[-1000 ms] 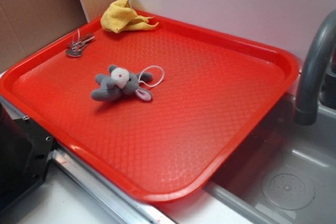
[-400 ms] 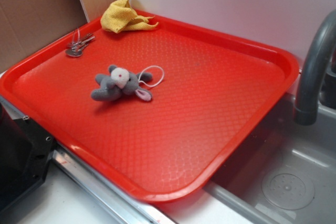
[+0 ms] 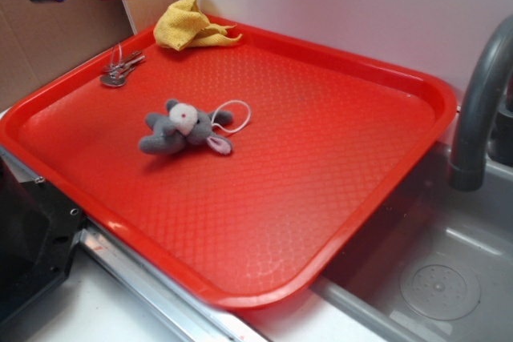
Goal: Grab the silver keys.
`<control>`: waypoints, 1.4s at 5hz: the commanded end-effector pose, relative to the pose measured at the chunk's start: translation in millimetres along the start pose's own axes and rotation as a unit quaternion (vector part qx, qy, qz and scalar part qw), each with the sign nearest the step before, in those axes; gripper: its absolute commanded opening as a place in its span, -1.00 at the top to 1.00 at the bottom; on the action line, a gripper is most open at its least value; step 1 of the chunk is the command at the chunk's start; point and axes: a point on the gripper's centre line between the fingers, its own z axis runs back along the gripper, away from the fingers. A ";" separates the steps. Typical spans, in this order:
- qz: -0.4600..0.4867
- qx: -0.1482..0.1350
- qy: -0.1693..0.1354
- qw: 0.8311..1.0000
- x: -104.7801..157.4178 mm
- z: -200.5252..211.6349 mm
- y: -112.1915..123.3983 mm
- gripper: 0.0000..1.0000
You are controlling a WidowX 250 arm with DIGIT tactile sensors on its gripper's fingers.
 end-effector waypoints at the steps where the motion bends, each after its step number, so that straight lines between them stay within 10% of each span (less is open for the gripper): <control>1: 0.004 0.002 -0.011 1.000 4.0 6.2 6.6 -1.00; 7: 0.082 0.044 0.017 0.996 19.3 -83.8 7.8 -1.00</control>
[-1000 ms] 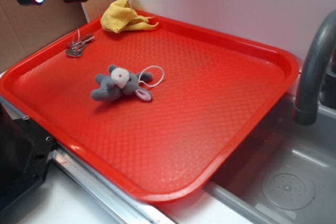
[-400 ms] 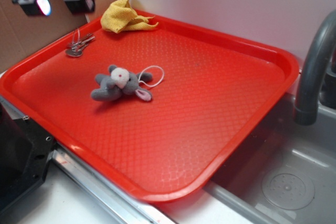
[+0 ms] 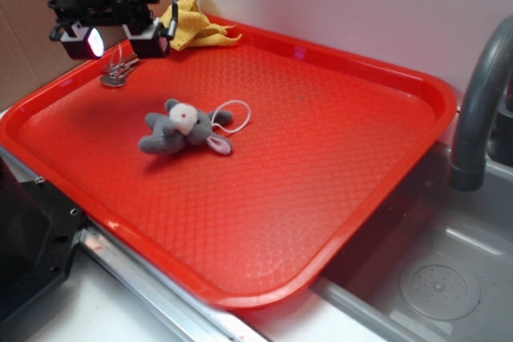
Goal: Grab the silver keys.
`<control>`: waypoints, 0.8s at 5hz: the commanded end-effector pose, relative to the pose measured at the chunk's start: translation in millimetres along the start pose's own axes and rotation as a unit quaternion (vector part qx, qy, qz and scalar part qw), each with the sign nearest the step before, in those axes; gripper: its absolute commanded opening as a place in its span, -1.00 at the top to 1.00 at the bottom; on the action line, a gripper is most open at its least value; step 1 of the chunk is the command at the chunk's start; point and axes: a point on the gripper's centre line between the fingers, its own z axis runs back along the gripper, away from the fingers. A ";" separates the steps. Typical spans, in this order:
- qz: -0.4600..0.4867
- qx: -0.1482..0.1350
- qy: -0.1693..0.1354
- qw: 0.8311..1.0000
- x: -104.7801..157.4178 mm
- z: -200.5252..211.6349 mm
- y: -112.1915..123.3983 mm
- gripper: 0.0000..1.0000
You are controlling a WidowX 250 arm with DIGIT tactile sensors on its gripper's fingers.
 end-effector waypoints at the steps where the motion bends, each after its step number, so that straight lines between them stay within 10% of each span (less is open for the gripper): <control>1: 0.055 0.000 0.014 0.998 16.3 -2.9 -4.5 -1.00; 4: 0.068 0.027 0.013 0.997 26.8 -21.9 12.4 -1.00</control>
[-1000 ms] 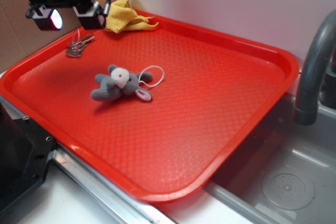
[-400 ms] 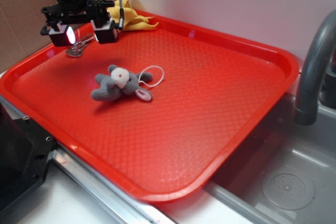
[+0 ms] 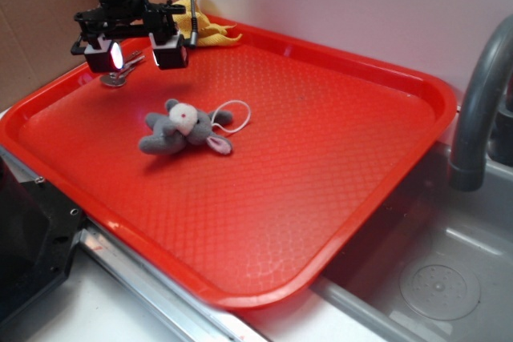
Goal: Grab the silver keys.
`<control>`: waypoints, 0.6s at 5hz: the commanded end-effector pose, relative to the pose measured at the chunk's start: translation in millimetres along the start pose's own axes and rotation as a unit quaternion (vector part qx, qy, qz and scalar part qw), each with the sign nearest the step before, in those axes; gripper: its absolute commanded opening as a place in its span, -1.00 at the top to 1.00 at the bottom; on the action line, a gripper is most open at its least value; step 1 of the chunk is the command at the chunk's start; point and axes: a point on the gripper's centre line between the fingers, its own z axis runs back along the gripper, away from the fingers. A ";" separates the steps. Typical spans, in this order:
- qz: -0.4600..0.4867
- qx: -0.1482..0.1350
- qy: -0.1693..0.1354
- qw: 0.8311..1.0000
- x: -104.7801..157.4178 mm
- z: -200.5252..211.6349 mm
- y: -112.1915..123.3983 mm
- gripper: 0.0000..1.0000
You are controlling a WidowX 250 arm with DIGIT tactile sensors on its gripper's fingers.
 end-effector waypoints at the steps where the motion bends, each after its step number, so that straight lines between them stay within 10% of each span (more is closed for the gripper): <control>1: 0.022 0.006 -0.031 0.999 22.8 -6.0 24.1 -1.00; 3: 0.024 0.024 -0.038 0.999 41.8 -18.1 36.6 -1.00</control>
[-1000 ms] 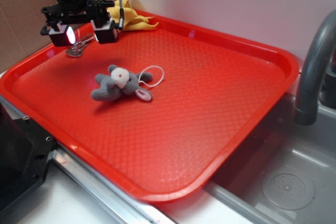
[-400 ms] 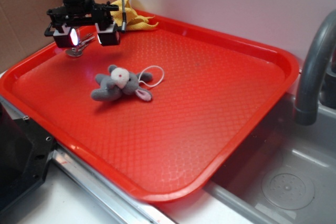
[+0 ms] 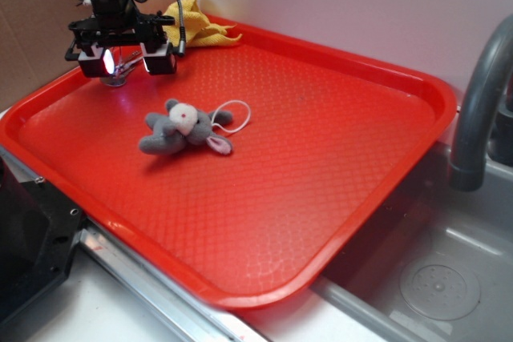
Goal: Grab the silver keys.
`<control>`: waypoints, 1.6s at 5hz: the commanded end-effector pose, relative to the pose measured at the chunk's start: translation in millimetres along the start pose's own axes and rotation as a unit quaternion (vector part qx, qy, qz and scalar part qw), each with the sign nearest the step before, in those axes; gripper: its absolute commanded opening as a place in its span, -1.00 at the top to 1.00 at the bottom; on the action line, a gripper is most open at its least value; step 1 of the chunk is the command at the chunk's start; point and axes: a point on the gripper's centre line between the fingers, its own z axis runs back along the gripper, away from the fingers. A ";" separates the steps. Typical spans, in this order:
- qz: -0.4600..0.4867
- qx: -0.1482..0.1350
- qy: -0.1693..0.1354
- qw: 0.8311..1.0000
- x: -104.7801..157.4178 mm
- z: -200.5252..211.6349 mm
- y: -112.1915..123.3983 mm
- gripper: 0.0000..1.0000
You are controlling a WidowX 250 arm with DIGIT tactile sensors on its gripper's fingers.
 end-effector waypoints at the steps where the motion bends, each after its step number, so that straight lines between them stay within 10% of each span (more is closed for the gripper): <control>1: 0.018 0.017 -0.018 1.000 21.3 -3.5 24.0 -1.00; 2: 0.025 0.022 -0.017 0.999 23.0 -8.8 25.4 -1.00; 3: 0.019 0.029 -0.018 0.999 20.0 -12.2 20.2 1.00; 8: -0.024 0.017 -0.006 1.000 -3.2 18.9 25.0 1.00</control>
